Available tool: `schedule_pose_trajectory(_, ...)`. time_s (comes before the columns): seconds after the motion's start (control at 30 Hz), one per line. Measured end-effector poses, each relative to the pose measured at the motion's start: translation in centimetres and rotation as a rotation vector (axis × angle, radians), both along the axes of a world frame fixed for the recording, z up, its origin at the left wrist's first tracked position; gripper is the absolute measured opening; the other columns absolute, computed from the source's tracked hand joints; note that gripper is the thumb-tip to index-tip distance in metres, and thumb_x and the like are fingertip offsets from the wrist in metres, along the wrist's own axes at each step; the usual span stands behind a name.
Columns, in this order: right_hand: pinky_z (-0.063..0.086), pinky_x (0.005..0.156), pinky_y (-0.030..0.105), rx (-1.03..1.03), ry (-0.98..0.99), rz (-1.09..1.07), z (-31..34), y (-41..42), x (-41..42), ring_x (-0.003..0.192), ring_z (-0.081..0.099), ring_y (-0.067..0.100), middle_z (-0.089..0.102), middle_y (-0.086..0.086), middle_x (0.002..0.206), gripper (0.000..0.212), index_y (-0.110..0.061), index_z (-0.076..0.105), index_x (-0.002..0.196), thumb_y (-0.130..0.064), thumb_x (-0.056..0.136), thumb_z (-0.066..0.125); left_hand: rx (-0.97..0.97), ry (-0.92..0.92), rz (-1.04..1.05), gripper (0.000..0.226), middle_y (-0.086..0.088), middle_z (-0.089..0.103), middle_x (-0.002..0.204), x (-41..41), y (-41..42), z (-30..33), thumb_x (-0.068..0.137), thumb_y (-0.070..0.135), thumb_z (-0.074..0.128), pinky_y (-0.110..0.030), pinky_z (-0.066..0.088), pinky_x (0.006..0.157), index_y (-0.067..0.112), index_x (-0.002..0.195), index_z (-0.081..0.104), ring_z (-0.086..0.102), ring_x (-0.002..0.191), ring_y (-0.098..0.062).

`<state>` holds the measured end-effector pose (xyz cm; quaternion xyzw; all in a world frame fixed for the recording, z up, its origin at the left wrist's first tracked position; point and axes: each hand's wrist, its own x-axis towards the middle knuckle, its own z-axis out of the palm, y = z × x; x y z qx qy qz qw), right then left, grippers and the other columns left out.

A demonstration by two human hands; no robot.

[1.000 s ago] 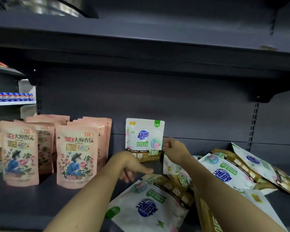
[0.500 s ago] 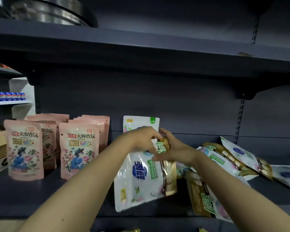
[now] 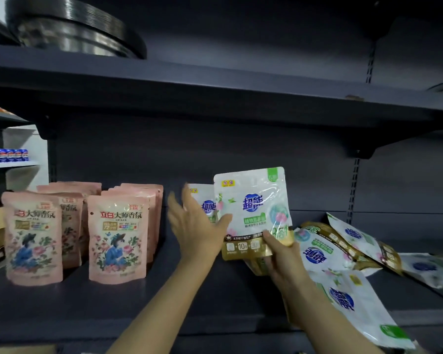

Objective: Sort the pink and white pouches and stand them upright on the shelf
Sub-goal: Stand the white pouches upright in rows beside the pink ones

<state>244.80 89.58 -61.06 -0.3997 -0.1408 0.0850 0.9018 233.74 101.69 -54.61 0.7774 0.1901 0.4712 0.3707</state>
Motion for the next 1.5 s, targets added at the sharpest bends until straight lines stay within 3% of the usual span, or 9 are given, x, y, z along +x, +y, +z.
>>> schedule_pose_trajectory(0.1, 0.058, 0.079, 0.048, 0.036, 0.033, 0.052, -0.6, 0.6, -0.1, 0.104, 0.067, 0.033, 0.065, 0.019, 0.119, 0.056, -0.005, 0.038, 0.134, -0.005, 0.085, 0.064, -0.321, 0.043, -0.383, 0.107, 0.001, 0.036, 0.146, 1.5, 1.4, -1.7, 0.066, 0.035, 0.08, -0.042, 0.035, 0.11, 0.03, 0.146, 0.009, 0.04, 0.132, -0.021)
schedule_pose_trajectory(0.37, 0.047, 0.095, 0.058, 0.032, 0.025, 0.124, -0.6, 1.8, -0.5, 0.112, 0.062, 0.036, 0.063, 0.02, 0.123, 0.064, -0.006, 0.034, 0.136, -0.007, 0.082, 0.068, -0.509, 0.073, -0.679, 0.049, -0.002, 0.06, 0.121, 2.1, 0.9, -3.2, 0.083, 0.007, 0.067, -0.039, 0.059, 0.074, 0.017, 0.125, 0.043, 0.063, 0.102, -0.02)
schedule_pose_trajectory(0.53, 0.054, 0.09, 0.044, -0.181, -0.028, 0.089, -0.3, 2.0, -0.5, 0.109, 0.064, 0.029, 0.063, 0.012, 0.123, 0.065, -0.015, 0.031, 0.132, -0.015, 0.081, 0.072, -0.404, 0.001, -0.598, 0.047, 0.0, 0.06, 0.119, 2.6, 2.0, -3.5, 0.084, 0.004, 0.064, -0.038, 0.056, 0.084, 0.021, 0.123, 0.043, 0.06, 0.108, -0.018)
schedule_pose_trajectory(0.63, 0.051, 0.094, 0.048, -0.473, -0.076, -0.081, 0.0, 2.7, -0.4, 0.117, 0.057, 0.032, 0.051, 0.006, 0.132, 0.093, -0.035, 0.032, 0.127, -0.044, 0.052, 0.087, -0.202, 0.031, -0.502, 0.059, 0.006, 0.055, 0.126, 2.9, 2.9, -3.8, 0.085, 0.006, 0.062, -0.035, 0.046, 0.099, 0.023, 0.135, 0.035, 0.052, 0.117, -0.013)
schedule_pose_trajectory(0.77, 0.051, 0.095, 0.047, -0.684, -0.189, -0.165, -0.8, 4.1, 0.9, 0.113, 0.056, 0.024, 0.055, 0.008, 0.125, 0.085, -0.037, 0.047, 0.107, -0.055, 0.033, 0.086, -0.158, 0.03, -0.42, 0.068, -0.002, 0.043, 0.136, 3.6, 3.8, -4.4, 0.085, 0.004, 0.061, -0.038, 0.038, 0.108, 0.018, 0.141, 0.024, 0.044, 0.126, -0.016)
schedule_pose_trajectory(0.93, 0.035, 0.106, 0.035, -0.954, -0.322, -0.24, 0.1, 5.5, -0.5, 0.121, 0.036, 0.023, 0.033, 0.01, 0.131, 0.079, -0.015, 0.031, 0.137, -0.019, 0.072, 0.075, -0.216, 0.028, -0.305, 0.06, -0.01, 0.027, 0.135, 4.4, 4.6, -5.0, 0.086, -0.002, 0.056, -0.025, 0.033, 0.099, 0.008, 0.134, 0.022, 0.038, 0.112, -0.012)
schedule_pose_trajectory(1.1, 0.026, 0.115, 0.033, -1.056, -0.403, -0.211, -0.1, 7.8, -0.5, 0.136, 0.025, 0.028, 0.014, 0.014, 0.146, 0.1, -0.003, -0.006, 0.148, -0.023, 0.083, 0.067, -0.162, 0.155, -0.162, 0.067, -0.014, 0.027, 0.14, 5.6, 5.7, -5.5, 0.087, 0.002, 0.051, -0.038, 0.025, 0.108, 0.018, 0.143, 0.018, 0.026, 0.129, -0.03)
schedule_pose_trajectory(1.33, 0.026, 0.113, 0.028, -1.087, -0.447, -0.198, -0.7, 9.6, 1.2, 0.138, 0.026, 0.027, 0.009, 0.015, 0.15, 0.095, -0.003, -0.013, 0.147, -0.016, 0.088, 0.059, -0.213, 0.317, -0.123, 0.071, -0.002, 0.044, 0.141, 7.1, 8.3, -6.9, 0.091, 0.017, 0.048, -0.044, 0.025, 0.108, 0.033, 0.146, 0.008, 0.029, 0.132, -0.031)
schedule_pose_trajectory(1.5, 0.028, 0.113, 0.034, -1.108, -0.44, -0.225, -1.5, 10.3, 2.3, 0.136, 0.029, 0.026, 0.023, 0.011, 0.145, 0.097, -0.008, 0.001, 0.149, -0.022, 0.079, 0.066, -0.247, 0.327, -0.155, 0.072, -0.003, 0.038, 0.148, 8.0, 8.9, -8.0, 0.092, 0.013, 0.044, -0.041, 0.022, 0.11, 0.032, 0.149, 0.003, 0.027, 0.134, -0.034)
